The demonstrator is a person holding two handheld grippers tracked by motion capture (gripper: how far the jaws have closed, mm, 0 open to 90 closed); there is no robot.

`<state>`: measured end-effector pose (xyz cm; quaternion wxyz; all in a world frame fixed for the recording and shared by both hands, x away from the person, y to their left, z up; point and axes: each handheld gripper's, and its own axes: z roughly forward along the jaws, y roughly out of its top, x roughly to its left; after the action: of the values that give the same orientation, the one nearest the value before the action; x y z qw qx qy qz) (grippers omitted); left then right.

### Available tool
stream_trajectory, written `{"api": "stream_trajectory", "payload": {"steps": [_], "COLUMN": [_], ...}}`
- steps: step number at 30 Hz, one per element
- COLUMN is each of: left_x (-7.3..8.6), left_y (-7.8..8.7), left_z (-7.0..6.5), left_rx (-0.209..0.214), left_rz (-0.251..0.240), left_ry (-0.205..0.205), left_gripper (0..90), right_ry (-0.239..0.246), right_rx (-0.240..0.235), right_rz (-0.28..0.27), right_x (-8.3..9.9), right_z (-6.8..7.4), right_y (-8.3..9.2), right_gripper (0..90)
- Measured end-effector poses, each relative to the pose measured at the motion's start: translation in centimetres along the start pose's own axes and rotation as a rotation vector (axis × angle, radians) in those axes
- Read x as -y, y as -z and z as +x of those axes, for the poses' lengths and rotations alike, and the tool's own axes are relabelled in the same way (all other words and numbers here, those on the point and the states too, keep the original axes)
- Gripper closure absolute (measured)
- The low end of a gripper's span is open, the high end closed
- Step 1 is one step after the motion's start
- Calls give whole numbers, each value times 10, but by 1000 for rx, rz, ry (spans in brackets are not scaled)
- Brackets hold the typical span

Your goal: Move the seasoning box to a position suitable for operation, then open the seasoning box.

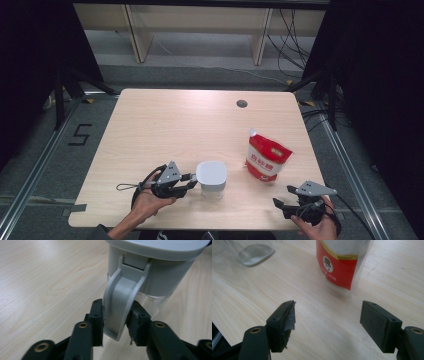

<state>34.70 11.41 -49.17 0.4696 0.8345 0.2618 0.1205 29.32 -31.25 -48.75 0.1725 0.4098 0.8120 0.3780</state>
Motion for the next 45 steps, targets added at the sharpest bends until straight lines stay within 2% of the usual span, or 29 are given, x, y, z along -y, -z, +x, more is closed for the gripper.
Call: {"api": "stream_trajectory", "payload": {"steps": [2, 3, 4, 5, 6, 8, 11, 12, 15, 16, 17, 18, 20, 21, 22, 23, 25, 26, 28, 29, 31, 32, 34, 35, 36, 38, 39, 42, 45], "left_x": [0, 0, 0, 0, 0, 0, -2, -3, -6, -8, -9, -10, -12, -13, -14, -15, -16, -18, -19, -21, -24, -25, -29, -31, -33, -36, -38, -42, -44], "left_y": [1, 1, 4, 8, 9, 15, 25, 27, 35, 37, 38, 39, 41, 43, 43, 44, 45, 46, 46, 47, 49, 49, 51, 50, 51, 49, 46, 40, 33], "left_z": [-2, -4, -6, -7, -8, -8, -6, -6, -5, -5, -5, -6, -6, -6, -4, -4, -5, -3, -5, -4, -5, -5, -4, -4, -3, -2, -3, -3, -4], "left_rx": [3, -4, 0, -27, -21, -42, -43, -40, -37, -39, -45, -51, -50, -50, -40, -40, -28, -21, -22, -12, -12, -14, -28, -24, -33, -24, -19, -26, -9], "left_rz": [6, 7, 18, 24, 12, -13, -40, -53, -68, -68, -63, -62, -72, -77, -84, -93, -109, -111, -132, -146, -168, -176, -191, -207, -200, -206, -209, -197, -192], "left_ry": [15, 11, 5, -17, -11, -11, 23, 36, 45, 36, 38, 67, 79, 102, 94, 102, 133, 104, 121, 88, 104, 95, 94, 99, 81, 86, 104, 70, 70], "left_gripper": [563, 490, 447, 416, 367, 308, 295, 290, 271, 266, 254, 249, 250, 253, 260, 269, 312, 371, 458, 508, 597, 662, 766, 804, 843, 890, 891, 893, 892], "right_ry": [0, -32, -24, -8, -18, -23, -20, -21, -19, 8, -7, -7, -18, -36, 8, -8, 42, 12, 36, 35, 40, 14, 31, 9, 22, 39, 10, 29, 40], "right_rx": [1, -5, -3, -5, -5, -7, -5, -22, -12, 7, -8, -8, -24, -21, -18, -25, -24, -31, -46, -49, -44, -53, -54, -56, -55, -50, -54, -58, -51], "right_rz": [0, 5, 2, -9, 1, 5, 3, -2, 0, -5, 3, 3, 7, 13, 13, 18, 4, 16, 12, 9, 2, 10, -1, 3, -1, -9, 1, 2, -12], "right_x": [1, 1, 1, 1, 2, 2, 2, 2, 1, 1, 1, 1, 1, 1, 1, 1, 0, 0, 0, -1, -1, -1, -2, -2, -2, -3, -2, -3, -3], "right_z": [-1, 1, 0, -2, -2, -2, -2, -2, -1, -3, -2, -2, -1, 1, 0, 3, 2, 5, 3, 3, 4, 7, 7, 9, 9, 8, 10, 8, 9], "right_y": [0, 1, 1, 0, 1, 1, 1, 0, -1, 0, 0, -1, -1, 0, 1, 1, -1, -1, -4, -4, -4, -3, -4, -3, -3, -4, -4, -4, -4], "right_gripper": [290, 290, 290, 289, 288, 288, 288, 288, 288, 288, 288, 288, 289, 307, 340, 346, 340, 334, 331, 331, 332, 336, 337, 336, 337, 337, 337, 337, 335]}}
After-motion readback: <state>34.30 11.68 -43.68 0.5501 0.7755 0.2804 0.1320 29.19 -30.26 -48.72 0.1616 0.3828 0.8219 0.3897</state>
